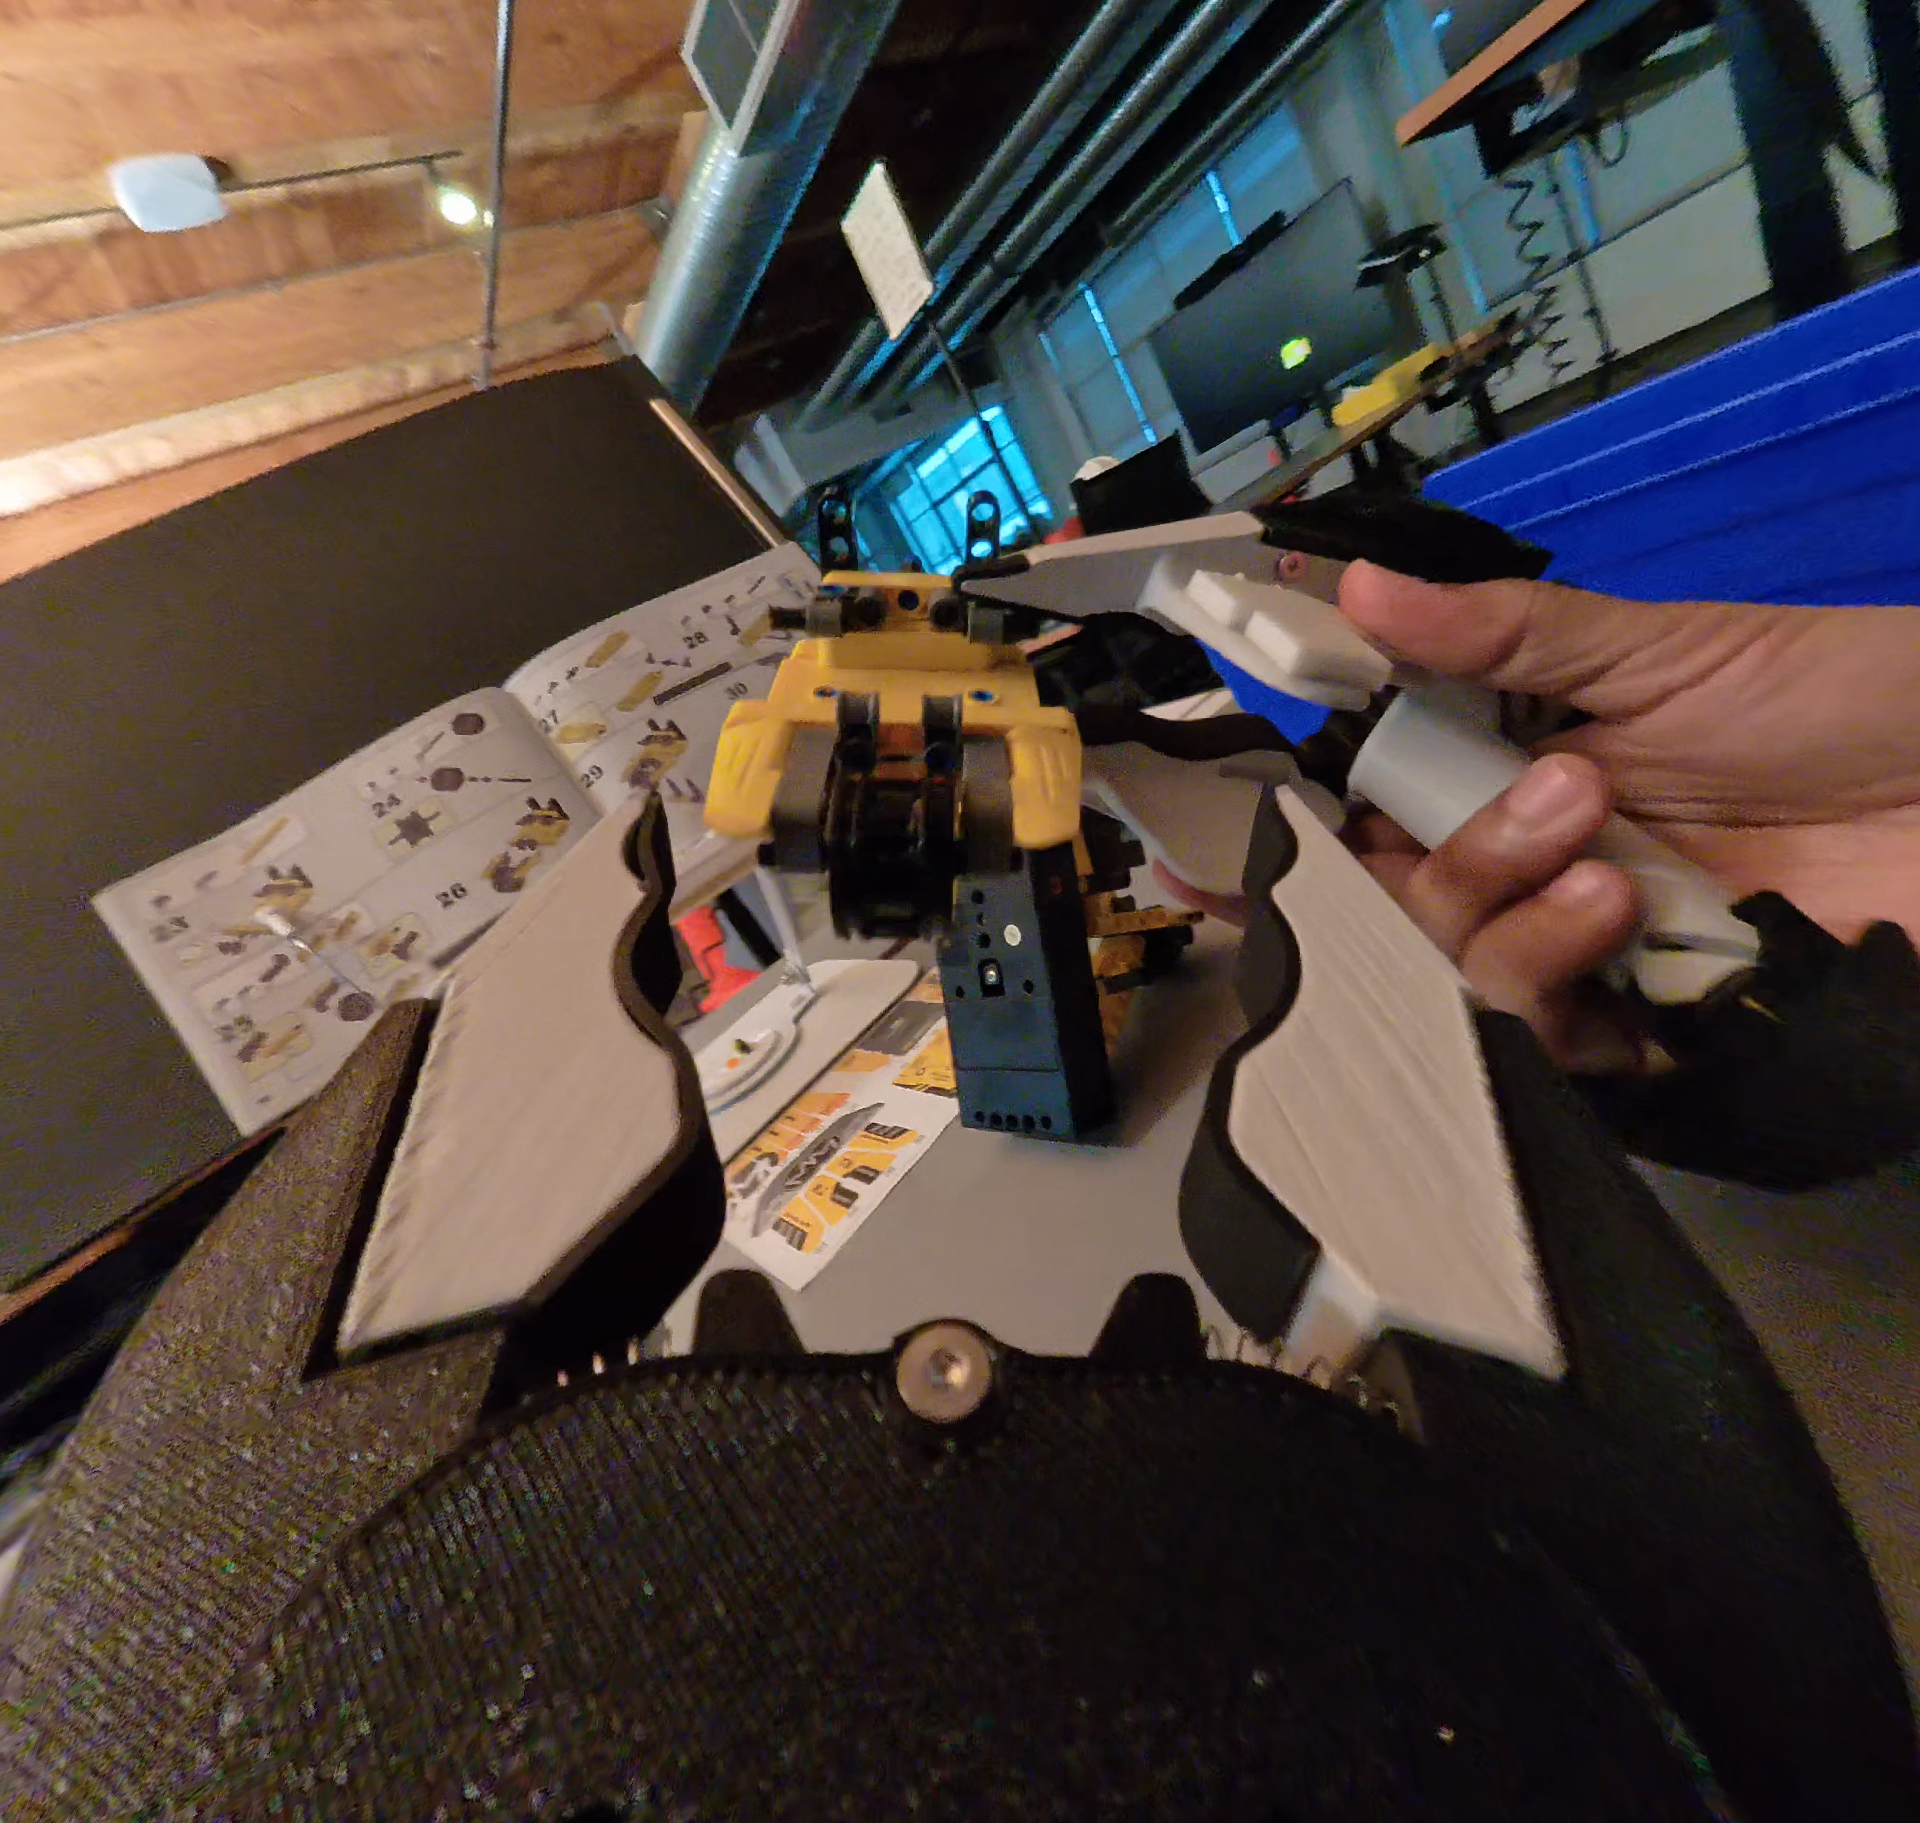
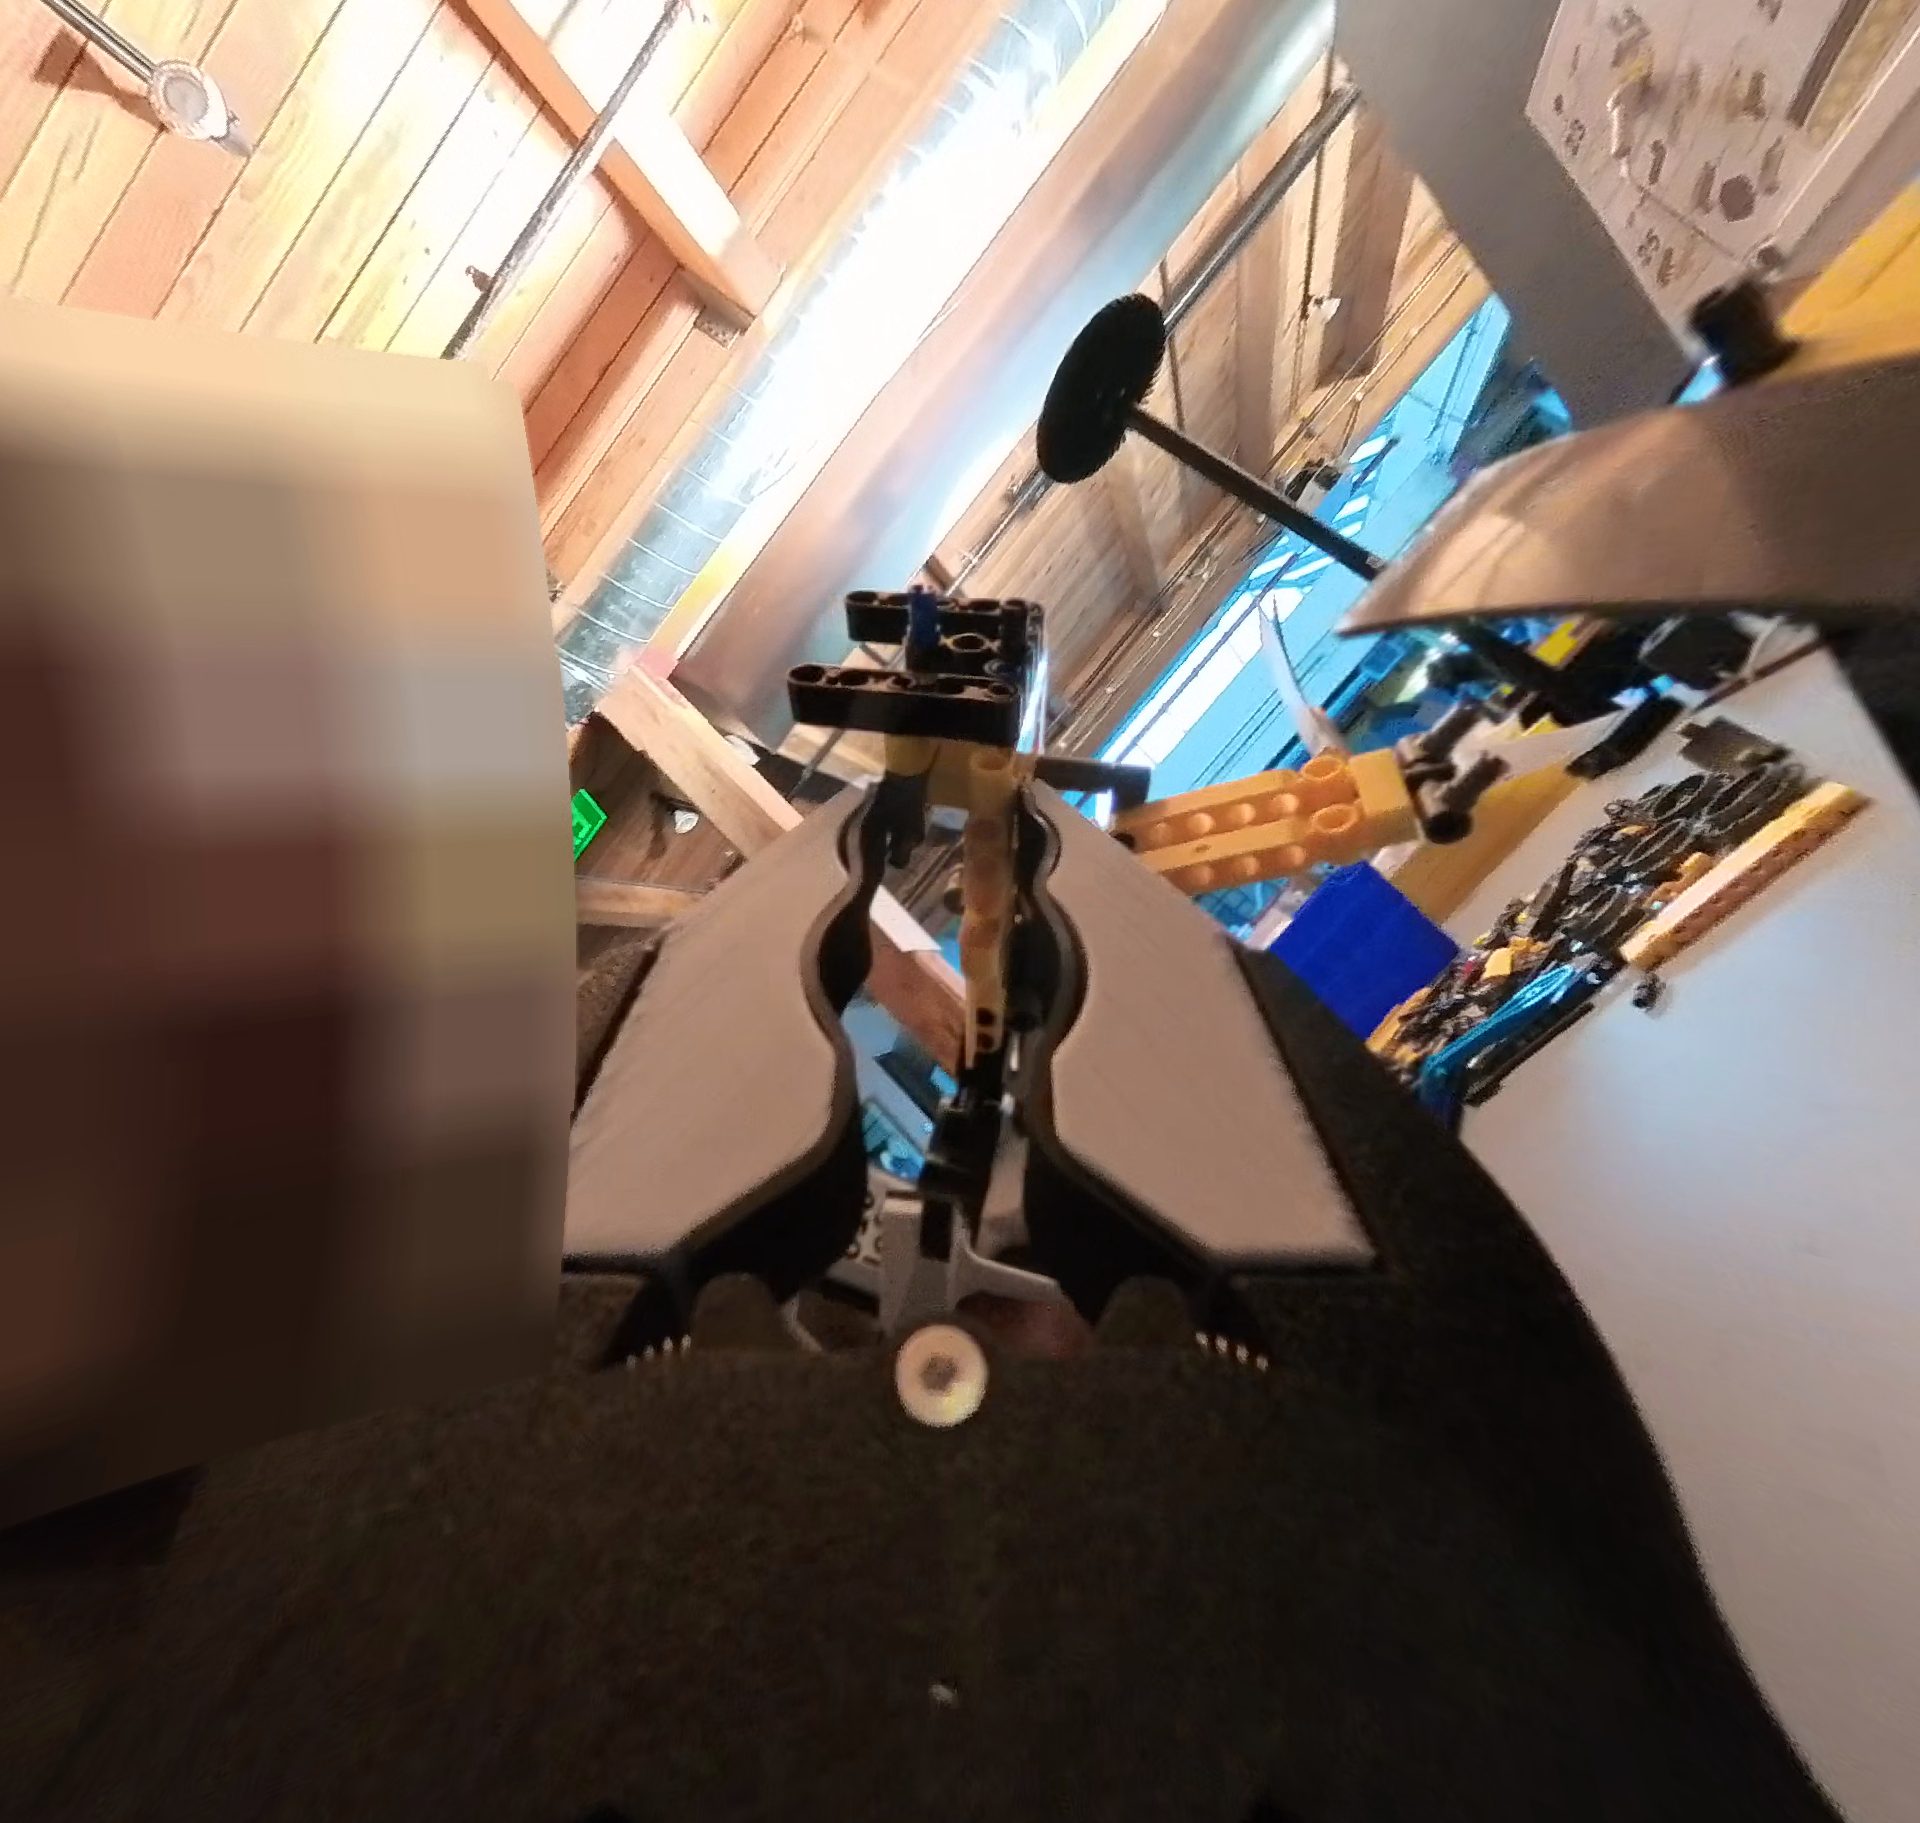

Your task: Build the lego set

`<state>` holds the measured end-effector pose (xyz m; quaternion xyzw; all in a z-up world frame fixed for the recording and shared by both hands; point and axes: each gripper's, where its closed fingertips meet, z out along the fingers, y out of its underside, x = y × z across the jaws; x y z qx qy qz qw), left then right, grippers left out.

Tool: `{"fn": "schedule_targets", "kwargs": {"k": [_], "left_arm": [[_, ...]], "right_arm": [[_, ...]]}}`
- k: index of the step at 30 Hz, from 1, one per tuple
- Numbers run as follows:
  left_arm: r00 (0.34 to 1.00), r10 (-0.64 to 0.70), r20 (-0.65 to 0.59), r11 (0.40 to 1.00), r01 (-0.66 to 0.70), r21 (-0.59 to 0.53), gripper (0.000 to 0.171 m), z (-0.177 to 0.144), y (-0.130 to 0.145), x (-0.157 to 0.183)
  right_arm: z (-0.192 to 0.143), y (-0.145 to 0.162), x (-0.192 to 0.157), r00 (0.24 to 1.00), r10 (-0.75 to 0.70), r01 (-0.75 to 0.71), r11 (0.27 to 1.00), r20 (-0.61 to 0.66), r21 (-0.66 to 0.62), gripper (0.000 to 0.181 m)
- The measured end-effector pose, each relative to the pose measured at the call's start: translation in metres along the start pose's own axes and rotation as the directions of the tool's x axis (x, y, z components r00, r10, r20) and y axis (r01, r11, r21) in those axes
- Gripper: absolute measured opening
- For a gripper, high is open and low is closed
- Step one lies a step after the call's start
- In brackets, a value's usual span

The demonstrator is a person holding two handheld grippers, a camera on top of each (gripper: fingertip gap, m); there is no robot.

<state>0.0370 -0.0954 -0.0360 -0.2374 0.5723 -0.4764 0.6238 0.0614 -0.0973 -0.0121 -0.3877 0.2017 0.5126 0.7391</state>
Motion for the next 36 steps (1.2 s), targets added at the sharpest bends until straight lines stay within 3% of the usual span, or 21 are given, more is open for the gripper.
{"fn": "schedule_targets", "kwargs": {"k": [4, 7, 18, 21, 23, 28, 32, 36], "left_arm": [[0.993, 0.082, 0.083, 0.997, -0.082, -0.004, 0.097, 0.003, -0.001, -0.007], [0.994, 0.039, 0.102, 0.999, -0.037, -0.018, 0.088, 0.003, 0.003, -0.016], [0.999, 0.046, 0.012, 0.999, -0.046, -0.019, 0.083, -0.001, 0.002, -0.022], [0.999, 0.04, 0.004, 0.999, -0.04, -0.026, 0.083, -0.002, 0.005, -0.025], [1.0, -0.003, -0.009, 0.999, 0.003, -0.042, 0.083, -0.001, 0.008, -0.028], [0.978, -0.204, -0.05, 0.976, 0.199, -0.089, 0.081, 0.003, 0.017, -0.042], [0.951, -0.296, -0.085, 0.946, 0.28, -0.163, 0.083, 0.009, 0.031, -0.058], [0.921, -0.342, -0.188, 0.91, 0.274, -0.312, 0.083, 0.022, 0.052, -0.061]], "right_arm": [[0.005, 0.016, 0.0, 1.0, -0.019, 0.019, 1.0, -0.022, -0.022, 0.023], [0.007, 0.026, 0.001, 1.0, 0.003, -0.004, 0.999, -0.021, -0.048, 0.023], [0.008, 0.032, 0.004, 0.998, -0.05, 0.046, 0.995, -0.04, -0.09, 0.024], [0.007, 0.025, 0.007, 0.996, -0.064, 0.058, 0.995, -0.069, -0.079, 0.04], [0.005, 0.019, 0.006, 0.994, -0.08, 0.074, 0.994, -0.08, -0.075, 0.04], [0.001, 0.011, 0.008, 0.959, -0.23, 0.21, 0.969, -0.168, -0.132, 0.047], [-0.001, 0.003, -0.001, 0.891, -0.407, 0.352, 0.899, -0.2, -0.26, 0.048], [-0.013, -0.036, -0.02, 0.756, -0.611, 0.538, 0.783, -0.232, -0.312, 0.049]]}}
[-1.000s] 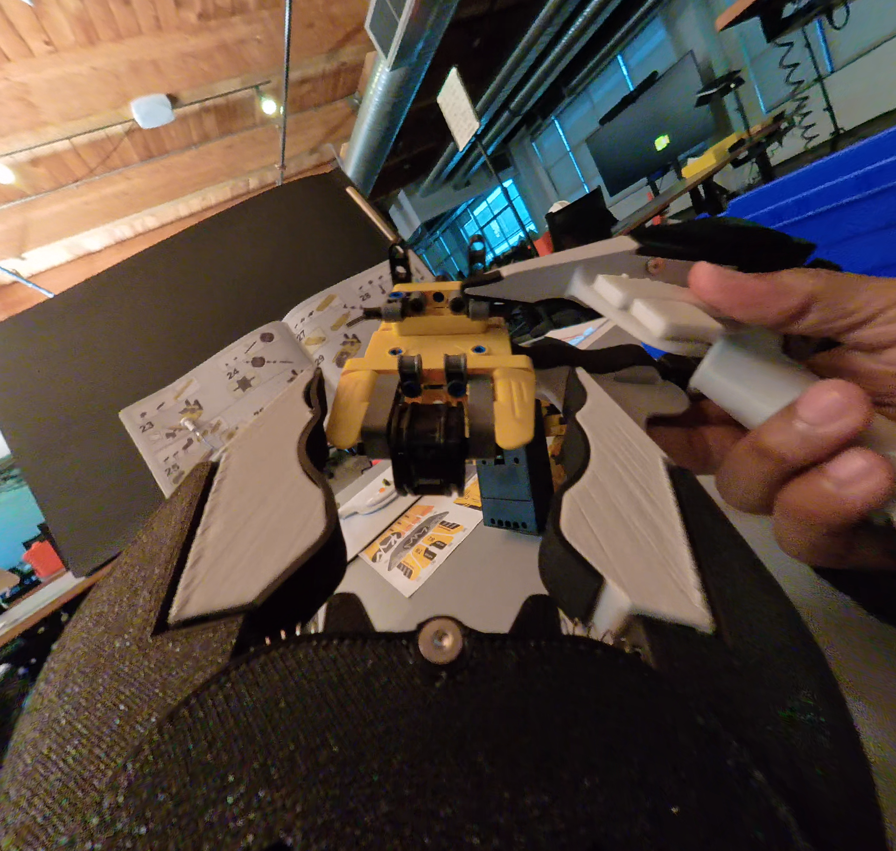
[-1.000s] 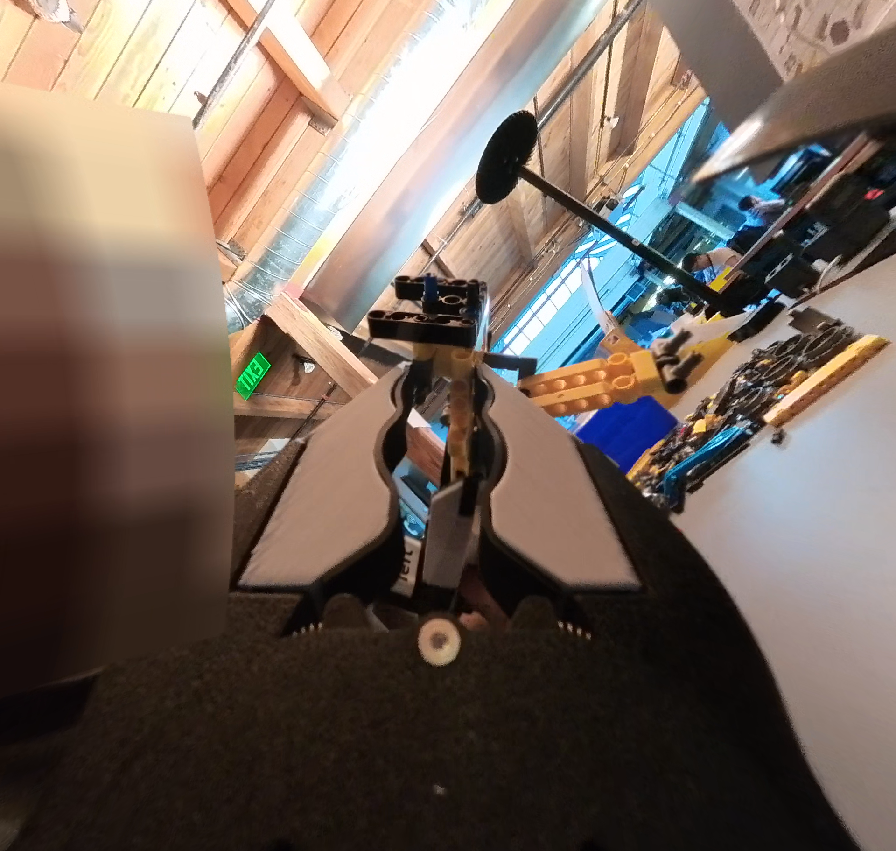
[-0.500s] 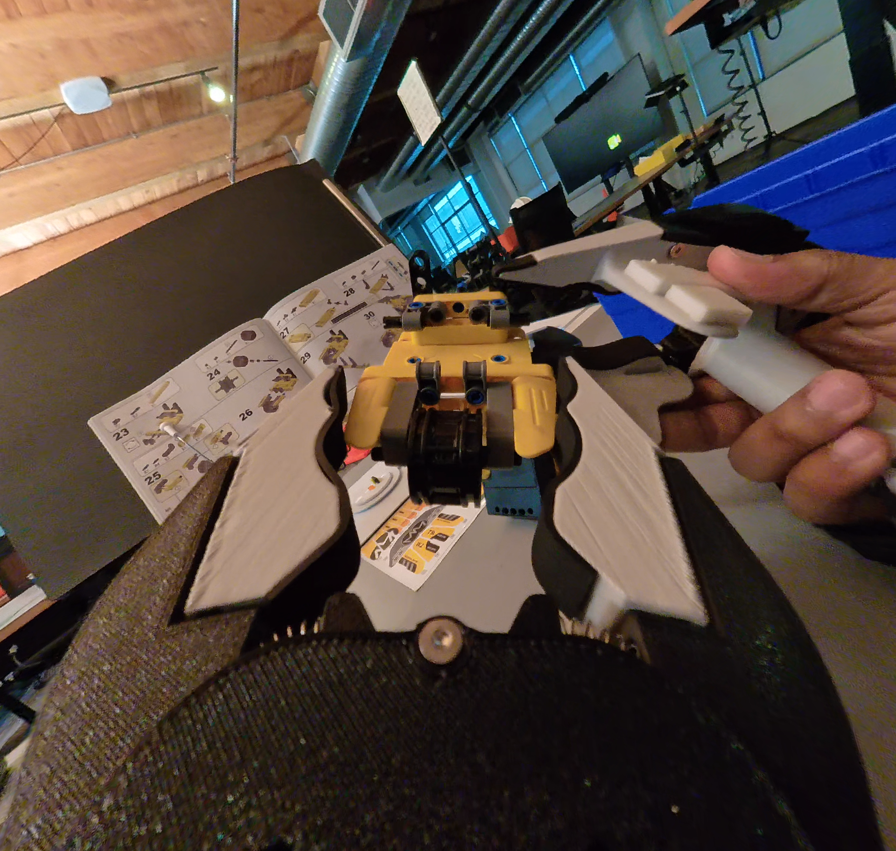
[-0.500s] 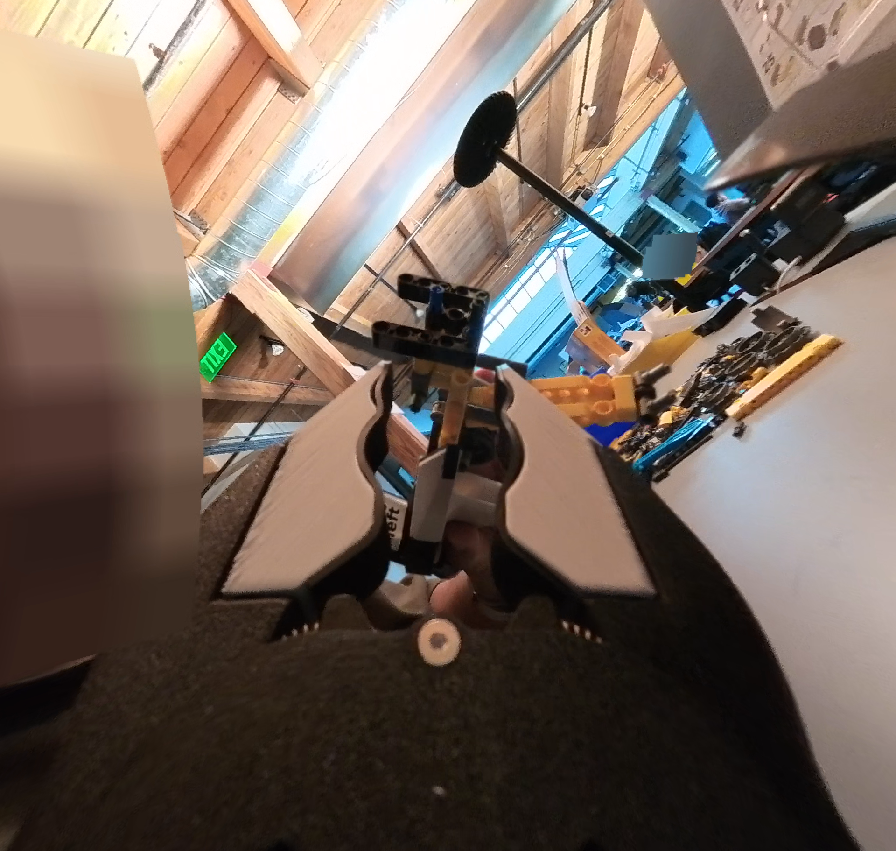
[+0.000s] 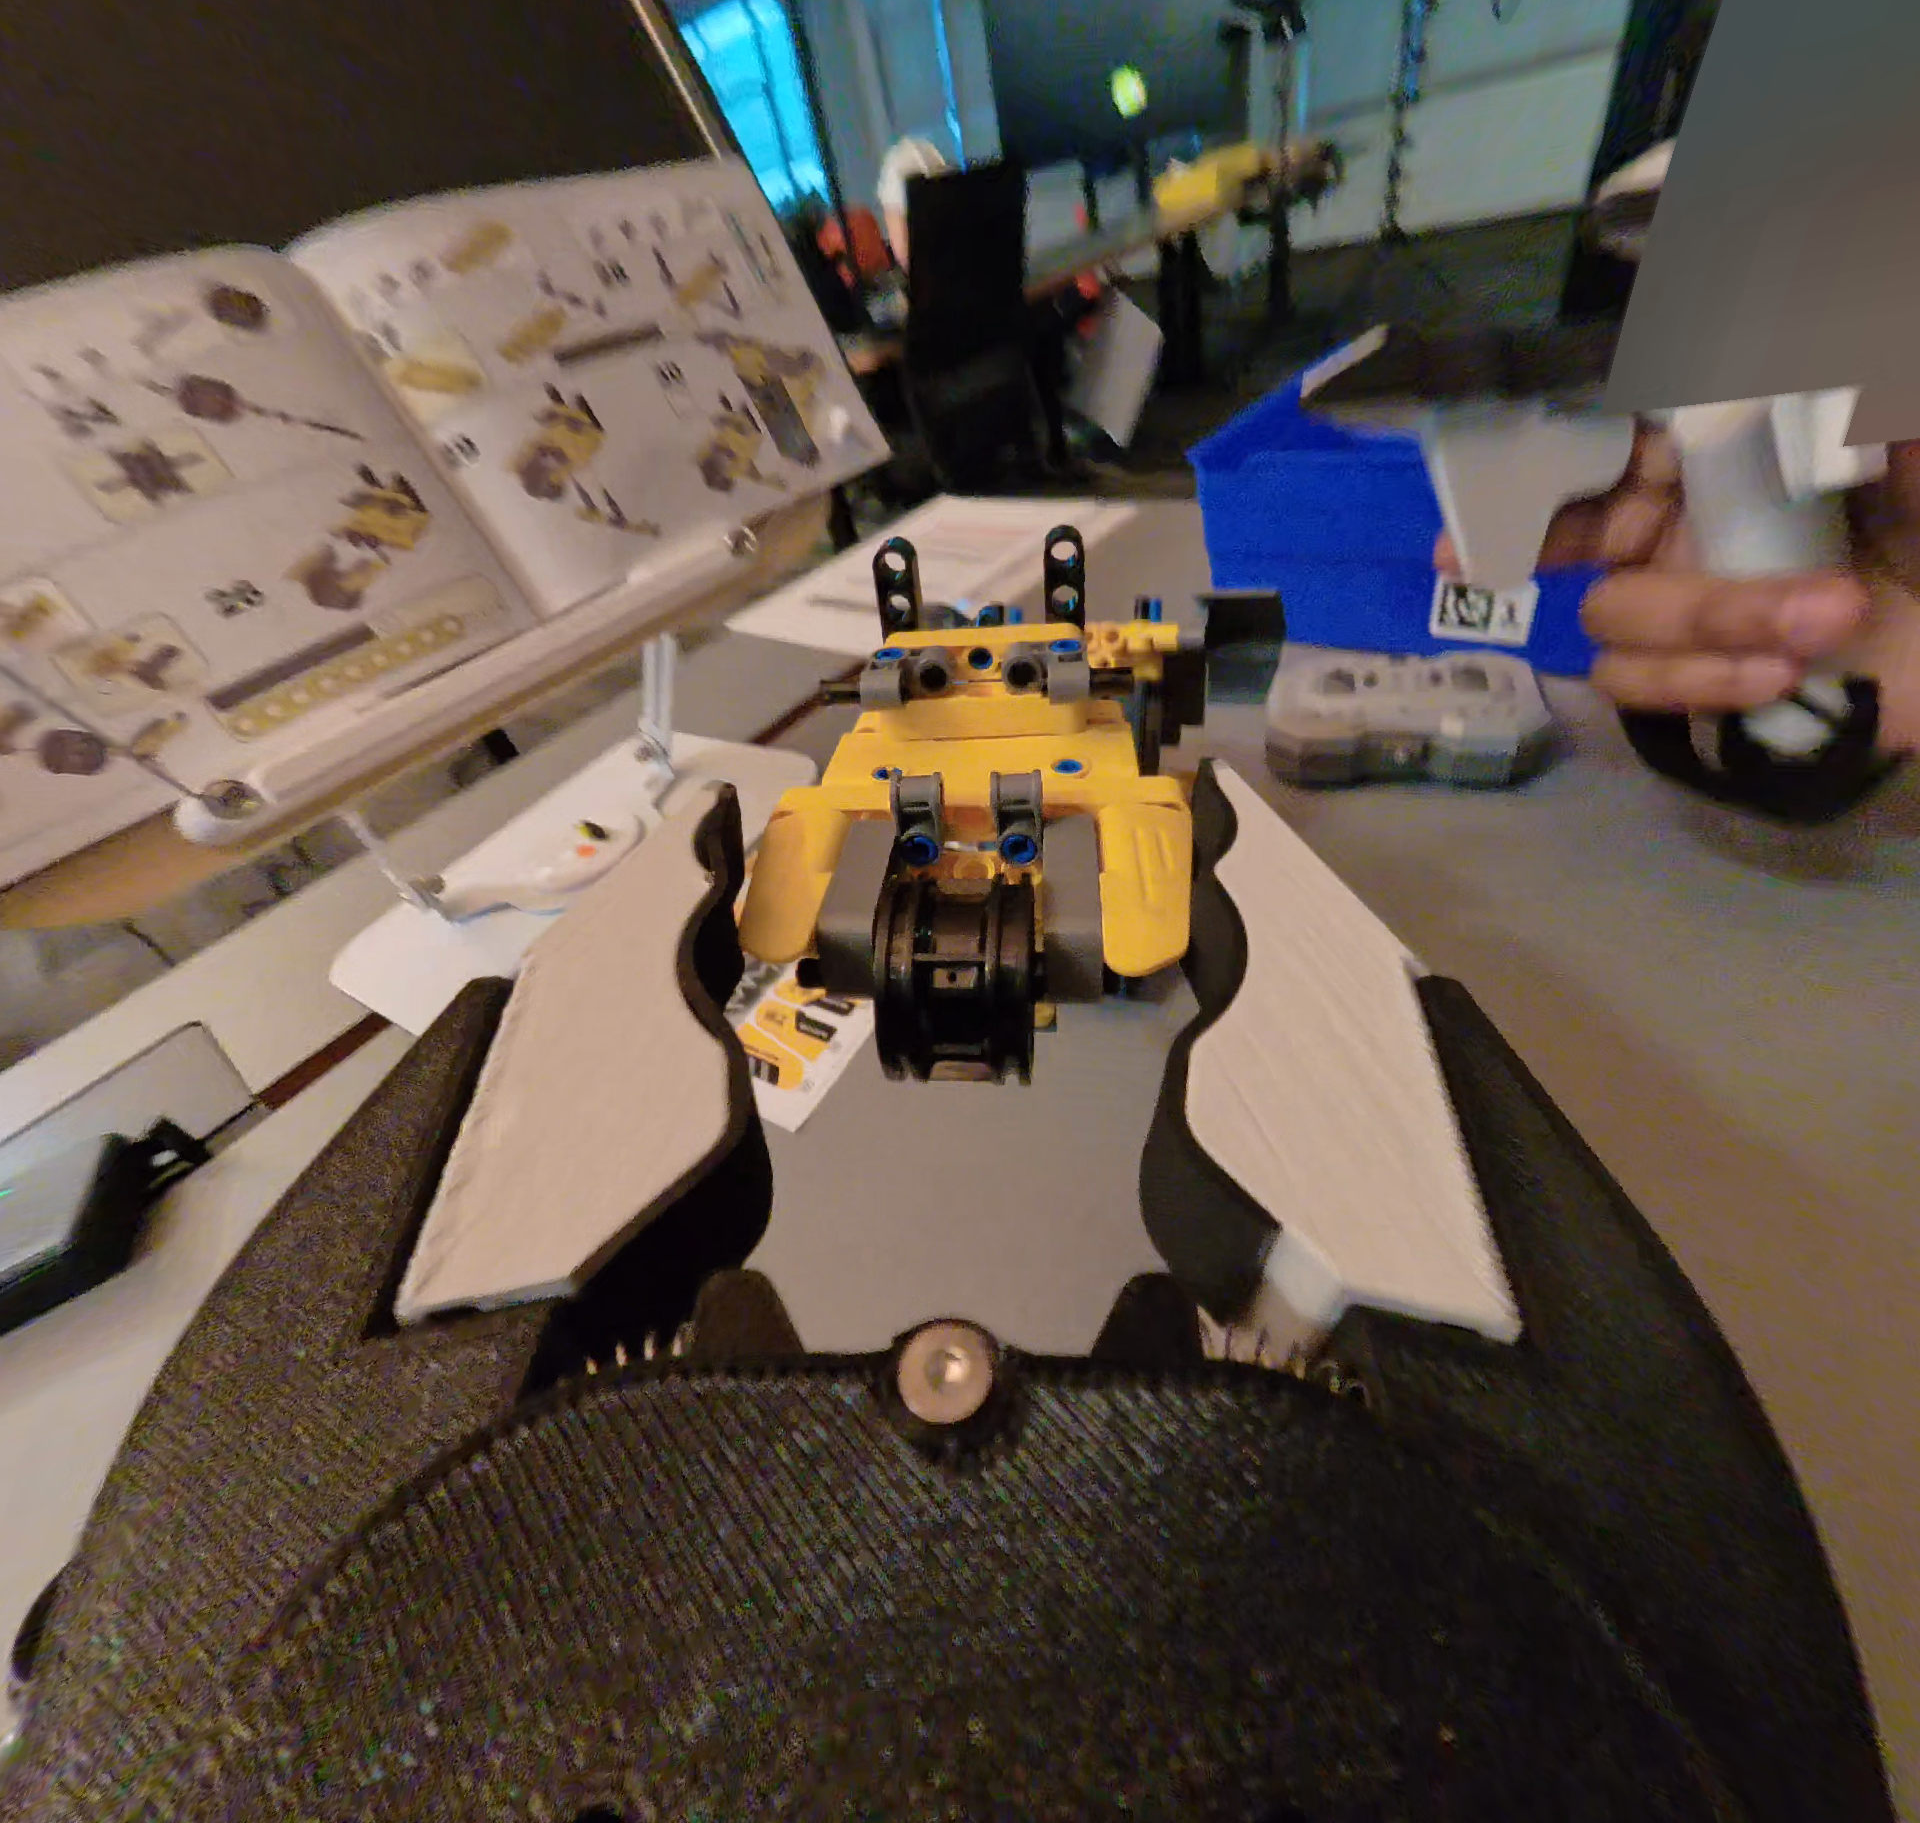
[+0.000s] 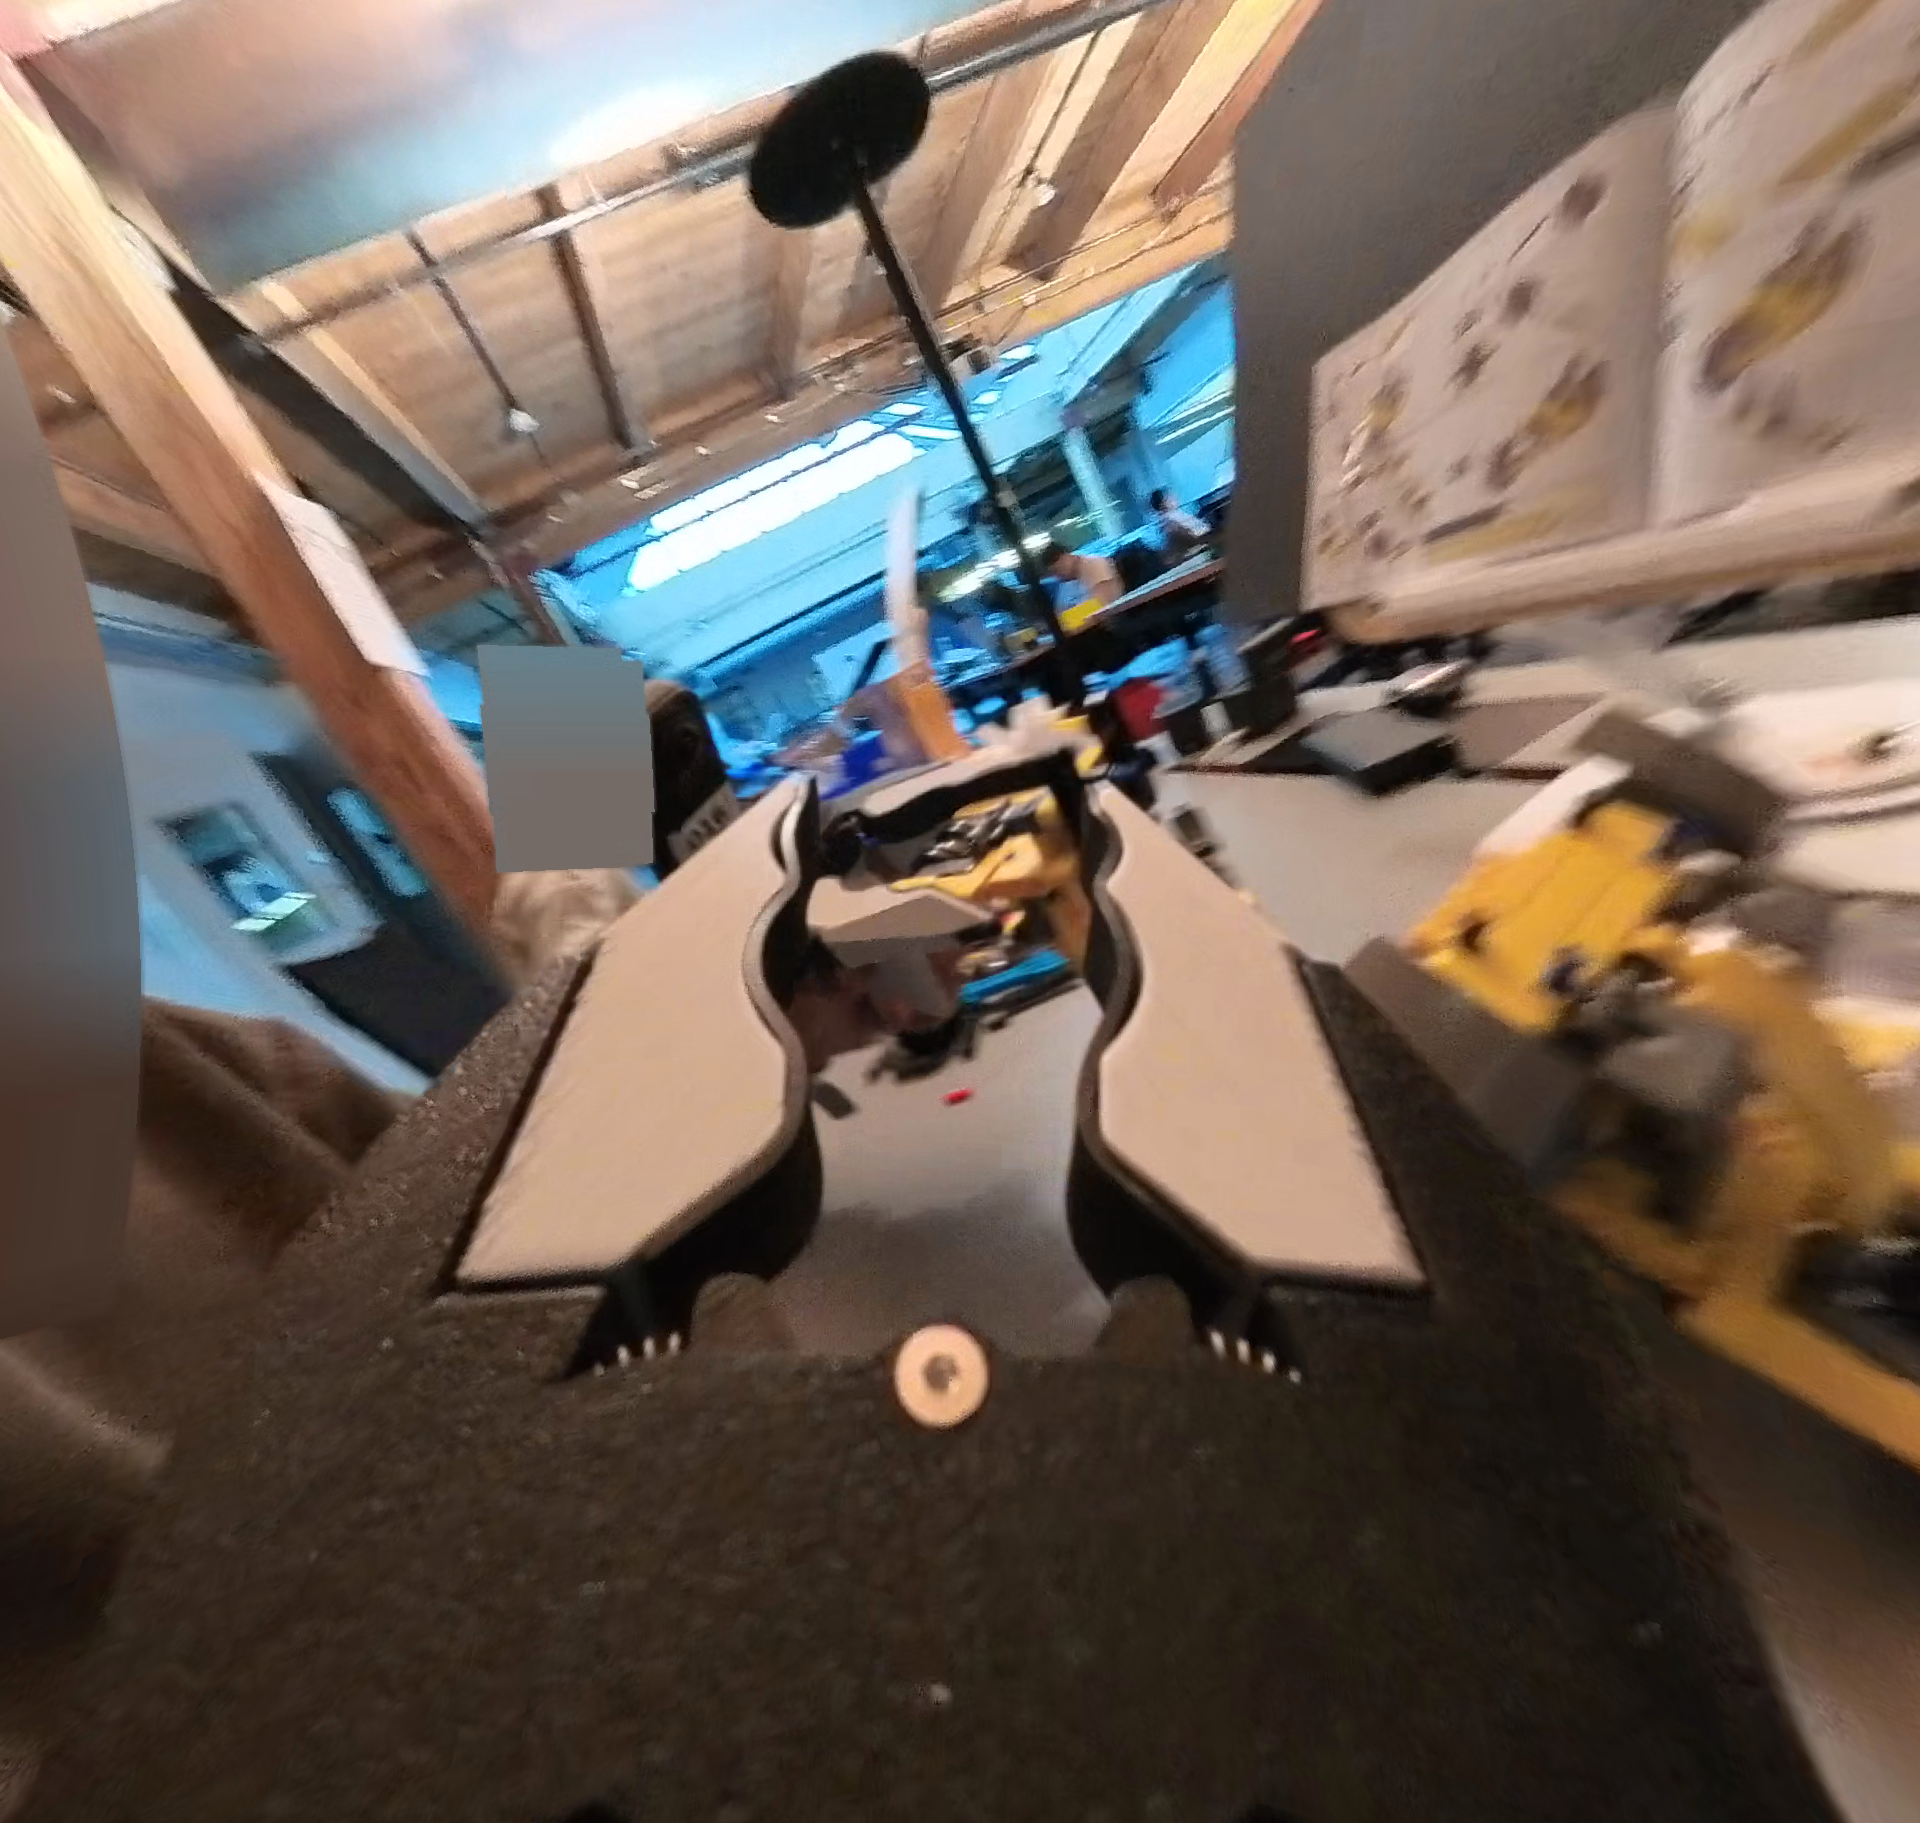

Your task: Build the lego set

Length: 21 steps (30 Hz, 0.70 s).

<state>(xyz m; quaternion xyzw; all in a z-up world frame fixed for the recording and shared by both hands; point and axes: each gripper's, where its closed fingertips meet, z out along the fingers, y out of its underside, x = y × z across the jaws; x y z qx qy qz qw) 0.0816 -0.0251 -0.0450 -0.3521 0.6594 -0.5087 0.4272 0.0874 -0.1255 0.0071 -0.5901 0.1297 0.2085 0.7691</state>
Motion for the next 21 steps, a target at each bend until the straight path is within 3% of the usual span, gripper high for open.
{"fn": "schedule_targets", "kwargs": {"k": [2, 5, 7, 12, 18, 21], "left_arm": [[0.998, 0.005, -0.062, 0.997, -0.01, -0.07, 0.082, 0.01, 0.006, -0.004], [0.989, 0.015, -0.145, 0.985, -0.039, -0.166, 0.082, 0.027, 0.014, -0.01], [0.978, 0.011, -0.208, 0.969, -0.062, -0.24, 0.082, 0.038, 0.02, -0.012], [0.929, -0.108, -0.353, 0.944, -0.016, -0.33, 0.082, 0.053, 0.031, 0.005], [0.901, -0.175, -0.396, 0.951, 0.051, -0.304, 0.083, 0.055, 0.036, 0.015], [0.876, -0.229, -0.425, 0.949, 0.104, -0.298, 0.083, 0.056, 0.038, 0.018]], "right_arm": [[-0.012, -0.015, 0.012, 0.986, -0.137, 0.138, 0.99, -0.091, 0.002, 0.049], [-0.021, -0.028, 0.035, 0.907, -0.348, 0.341, 0.937, -0.239, -0.073, 0.051], [-0.017, -0.034, 0.051, 0.862, -0.414, 0.389, 0.91, -0.293, -0.144, 0.06], [-0.007, -0.028, 0.092, 0.84, -0.403, 0.315, 0.907, -0.363, -0.279, 0.061], [-0.02, 0.005, 0.109, 0.87, -0.326, 0.227, 0.931, -0.37, -0.288, 0.061], [-0.02, 0.01, 0.106, 0.914, -0.205, 0.126, 0.964, -0.35, -0.235, 0.063]]}}
